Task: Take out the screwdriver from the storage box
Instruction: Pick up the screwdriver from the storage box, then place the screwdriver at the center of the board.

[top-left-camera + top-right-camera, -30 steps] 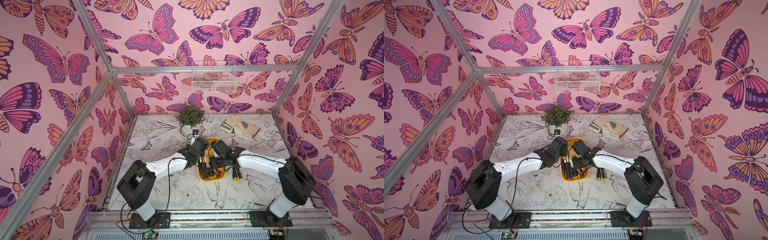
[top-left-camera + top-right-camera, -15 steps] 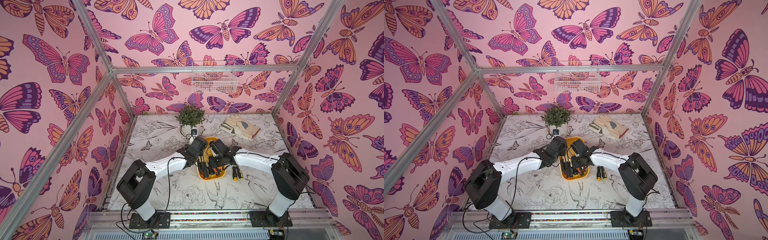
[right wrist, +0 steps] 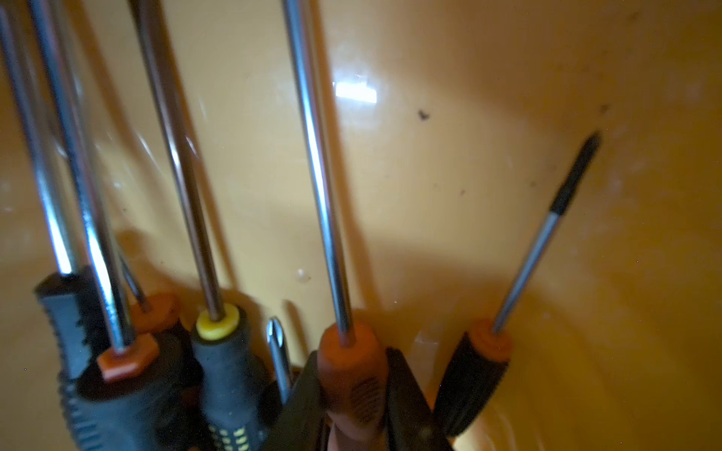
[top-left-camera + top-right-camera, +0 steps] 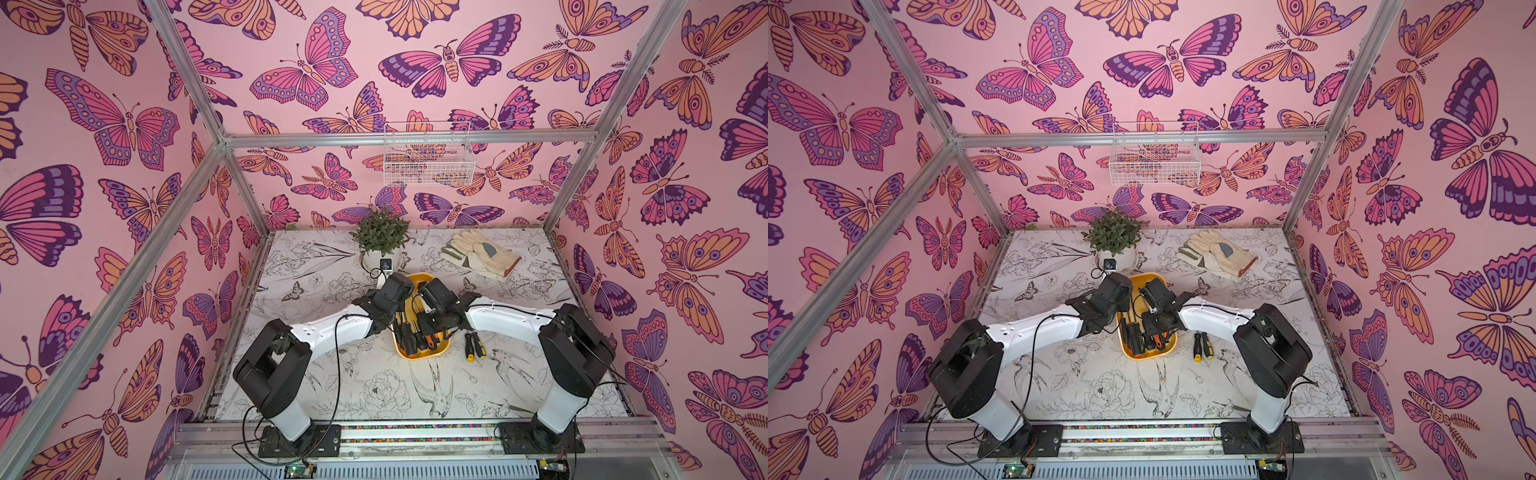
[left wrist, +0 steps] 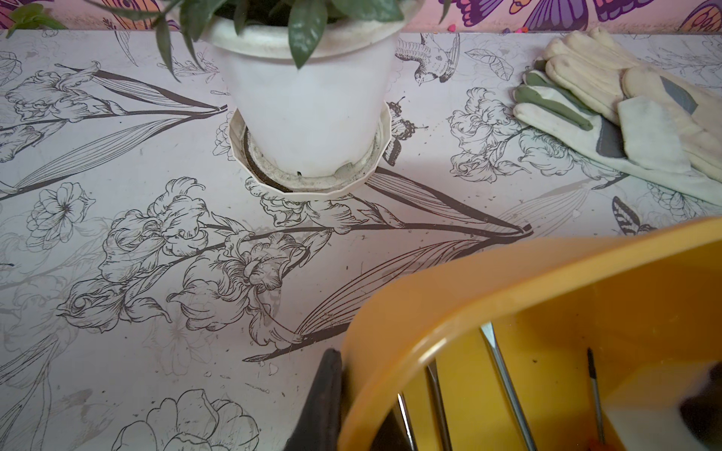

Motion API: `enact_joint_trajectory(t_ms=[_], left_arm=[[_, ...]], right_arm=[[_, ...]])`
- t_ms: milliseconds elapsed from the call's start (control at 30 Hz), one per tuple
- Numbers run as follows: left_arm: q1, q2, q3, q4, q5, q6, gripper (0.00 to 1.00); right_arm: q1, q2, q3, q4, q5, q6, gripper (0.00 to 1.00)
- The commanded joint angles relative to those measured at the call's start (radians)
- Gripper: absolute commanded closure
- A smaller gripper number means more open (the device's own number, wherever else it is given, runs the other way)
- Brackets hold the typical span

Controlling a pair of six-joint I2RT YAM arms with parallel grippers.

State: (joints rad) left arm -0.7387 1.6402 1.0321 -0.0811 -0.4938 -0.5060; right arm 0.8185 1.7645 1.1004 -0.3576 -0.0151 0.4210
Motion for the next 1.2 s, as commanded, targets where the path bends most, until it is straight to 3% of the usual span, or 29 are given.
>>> enact_joint_trajectory(t_ms=[0, 233, 467, 733, 800, 1033, 1167], left_arm=[[-0.008, -0.029, -0.007, 0.055, 0.008, -0.006, 1.00], [-0.007, -0.024, -0.003, 0.055, 0.005, -0.005, 1.00], [-0.007, -0.017, 0.003, 0.054, 0.005, -0.001, 1.00], [-0.009, 0.000, 0.022, 0.038, 0.003, 0.003, 1.00], [-0.008, 0.000, 0.020, 0.038, 0.001, 0.003, 1.00], [-0.013, 0.010, 0.031, 0.038, 0.007, 0.002, 1.00], [-0.018, 0.015, 0.039, 0.037, 0.005, 0.013, 1.00]], right_arm=[[-0.009, 0.030, -0.016, 0.011, 0.021, -0.006, 0.99], [-0.006, -0.099, -0.073, 0.061, -0.025, -0.033, 1.00], [-0.007, -0.344, -0.179, 0.070, -0.057, -0.031, 1.00], [-0.027, -0.579, -0.198, -0.113, 0.012, -0.062, 1.00], [-0.075, -0.622, -0.198, -0.183, 0.033, -0.072, 1.00], [-0.402, -0.676, -0.295, -0.277, -0.073, -0.127, 1.00], [-0.481, -0.632, -0.304, -0.267, -0.099, -0.143, 1.00]])
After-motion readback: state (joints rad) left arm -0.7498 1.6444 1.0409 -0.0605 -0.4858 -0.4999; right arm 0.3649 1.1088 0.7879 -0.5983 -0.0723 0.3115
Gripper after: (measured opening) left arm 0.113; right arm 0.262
